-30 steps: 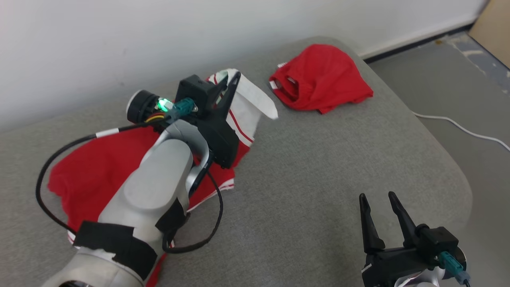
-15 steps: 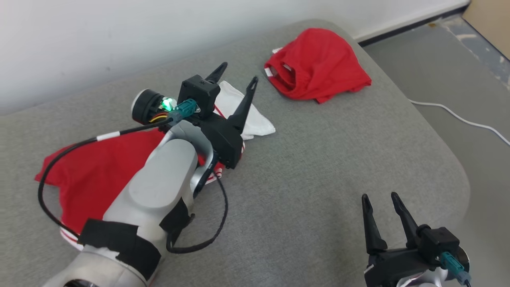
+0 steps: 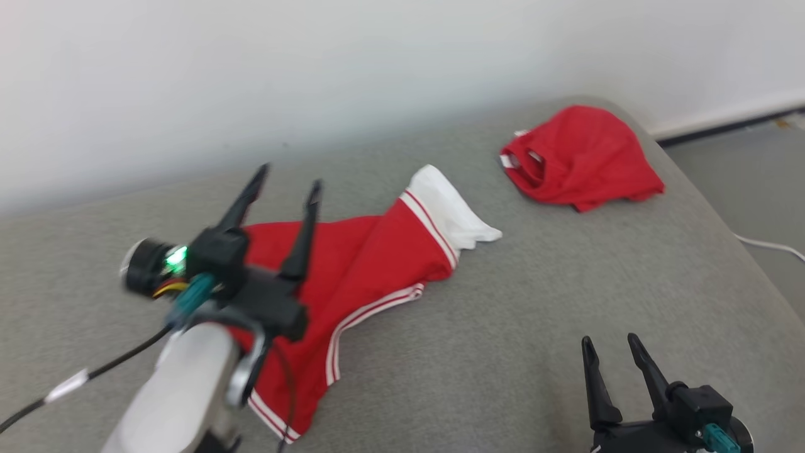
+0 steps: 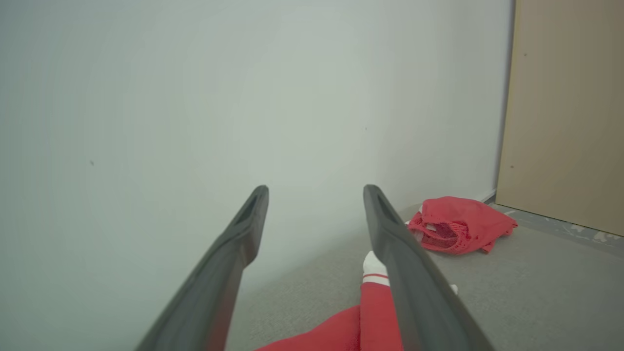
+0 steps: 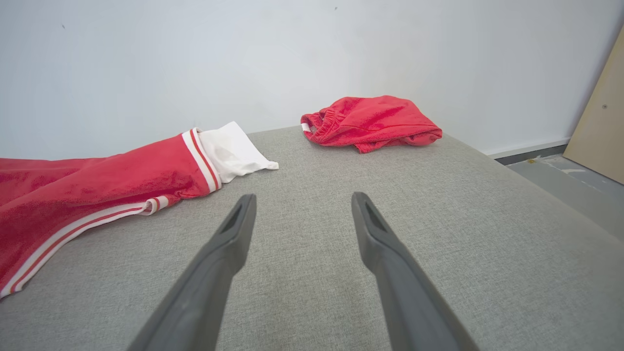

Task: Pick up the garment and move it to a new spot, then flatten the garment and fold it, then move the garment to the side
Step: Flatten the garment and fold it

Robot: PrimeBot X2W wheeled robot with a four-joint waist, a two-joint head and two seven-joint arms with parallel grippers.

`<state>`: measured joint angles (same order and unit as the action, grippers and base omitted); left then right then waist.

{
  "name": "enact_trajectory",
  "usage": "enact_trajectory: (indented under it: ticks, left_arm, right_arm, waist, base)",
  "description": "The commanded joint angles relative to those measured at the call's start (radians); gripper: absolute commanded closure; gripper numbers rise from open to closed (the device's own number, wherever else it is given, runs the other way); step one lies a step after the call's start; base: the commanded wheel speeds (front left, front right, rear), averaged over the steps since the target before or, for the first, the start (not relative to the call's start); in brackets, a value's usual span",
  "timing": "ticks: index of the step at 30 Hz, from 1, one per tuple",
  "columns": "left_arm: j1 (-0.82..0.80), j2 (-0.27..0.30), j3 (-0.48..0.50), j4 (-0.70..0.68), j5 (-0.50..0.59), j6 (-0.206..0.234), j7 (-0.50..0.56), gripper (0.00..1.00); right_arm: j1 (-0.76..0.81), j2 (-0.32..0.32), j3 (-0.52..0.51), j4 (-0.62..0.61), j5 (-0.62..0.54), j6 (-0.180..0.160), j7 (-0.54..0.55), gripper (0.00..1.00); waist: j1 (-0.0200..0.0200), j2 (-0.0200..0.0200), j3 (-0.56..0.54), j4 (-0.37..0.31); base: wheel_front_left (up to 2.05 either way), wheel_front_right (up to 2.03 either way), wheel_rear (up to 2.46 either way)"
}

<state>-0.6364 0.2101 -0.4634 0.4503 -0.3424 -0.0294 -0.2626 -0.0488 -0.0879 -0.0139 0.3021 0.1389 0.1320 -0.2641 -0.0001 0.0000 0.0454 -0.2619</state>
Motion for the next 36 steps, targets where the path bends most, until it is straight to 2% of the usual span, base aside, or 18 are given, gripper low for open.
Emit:
enact_trajectory:
  ticks: [1, 7, 13, 18, 22, 30, 36]
  left_arm:
    - [0.055, 0.028, 0.029, -0.045, 0.018, 0.010, -0.003, 0.00]
    - [0.243, 0.118, 0.152, -0.218, 0.054, 0.041, -0.003, 0.00]
    - [0.423, 0.154, 0.278, -0.325, 0.067, 0.053, -0.003, 0.00]
    - [0.557, 0.141, 0.373, -0.356, 0.056, 0.041, -0.003, 0.00]
    - [0.640, 0.111, 0.413, -0.361, 0.075, 0.030, -0.003, 0.00]
    - [0.702, 0.036, 0.447, -0.349, 0.103, -0.006, -0.003, 0.00]
    - [0.689, -0.004, 0.473, -0.346, 0.133, -0.037, -0.003, 0.00]
  right_arm:
    - [0.019, -0.003, -0.006, -0.003, -0.004, -0.003, 0.000, 0.00]
    - [0.036, -0.006, -0.011, -0.004, 0.003, -0.003, 0.000, 0.00]
    - [0.046, -0.010, -0.011, -0.003, 0.007, -0.003, 0.000, 0.00]
    - [0.048, -0.012, -0.012, 0.007, 0.006, -0.003, 0.000, 0.00]
    - [0.049, -0.013, -0.012, 0.018, 0.010, -0.003, 0.000, 0.00]
    - [0.045, -0.016, -0.013, 0.068, 0.017, -0.003, 0.000, 0.00]
    - [-0.003, -0.009, 0.058, 0.119, 0.031, -0.003, 0.000, 0.00]
  waist:
    - [0.0001, 0.0000, -0.067, 0.078]
    - [0.0001, 0.0000, -0.095, 0.128]
    - [0.0001, 0.0000, -0.113, 0.168]
    - [0.0001, 0.0000, -0.125, 0.194]
    - [0.0001, 0.0000, -0.130, 0.212]
    - [0.0001, 0.0000, -0.132, 0.245]
    - [0.0001, 0.0000, -0.125, 0.270]
  base:
    - [0.00, 0.00, 0.00]
    - [0.00, 0.00, 0.00]
    - [0.00, 0.00, 0.00]
    - [0.00, 0.00, 0.00]
    - [0.00, 0.00, 0.00]
    - [0.00, 0.00, 0.00]
    - [0.00, 0.00, 0.00]
